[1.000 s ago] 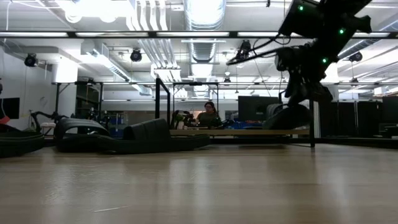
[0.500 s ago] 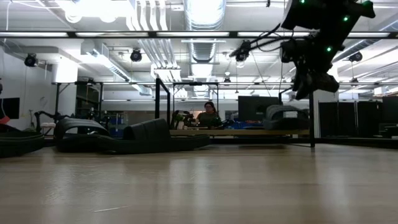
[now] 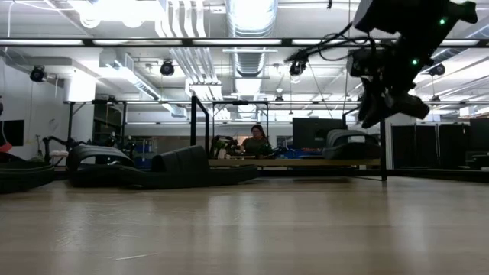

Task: Pick and place slides into the shelf
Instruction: Put the black slipper on the shelf

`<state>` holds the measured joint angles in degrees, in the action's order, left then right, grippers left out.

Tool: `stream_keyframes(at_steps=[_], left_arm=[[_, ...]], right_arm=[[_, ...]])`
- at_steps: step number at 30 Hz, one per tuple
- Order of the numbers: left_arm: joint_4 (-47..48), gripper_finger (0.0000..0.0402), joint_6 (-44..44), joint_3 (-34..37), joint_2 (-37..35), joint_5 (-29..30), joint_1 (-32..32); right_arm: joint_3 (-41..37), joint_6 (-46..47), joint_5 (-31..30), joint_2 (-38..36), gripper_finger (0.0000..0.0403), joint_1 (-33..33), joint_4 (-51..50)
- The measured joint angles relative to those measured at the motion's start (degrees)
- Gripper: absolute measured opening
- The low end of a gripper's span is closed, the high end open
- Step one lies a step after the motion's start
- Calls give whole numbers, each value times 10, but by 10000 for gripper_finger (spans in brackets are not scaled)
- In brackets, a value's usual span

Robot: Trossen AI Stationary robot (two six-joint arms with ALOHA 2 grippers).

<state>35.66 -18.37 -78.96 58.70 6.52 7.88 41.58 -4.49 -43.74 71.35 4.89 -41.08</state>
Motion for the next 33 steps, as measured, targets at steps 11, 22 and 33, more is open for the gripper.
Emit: stream_keyframes(at_steps=[11,22,33], left_arm=[[1,228,1,0,1,0,0],[4,228,1,13,0,0,0],[5,228,0,24,-4,5,0]], right_arm=[[-17,-15,-75,34,114,1,19],[-26,-52,-72,35,156,1,73],[-55,-50,-83,39,174,-13,76]])
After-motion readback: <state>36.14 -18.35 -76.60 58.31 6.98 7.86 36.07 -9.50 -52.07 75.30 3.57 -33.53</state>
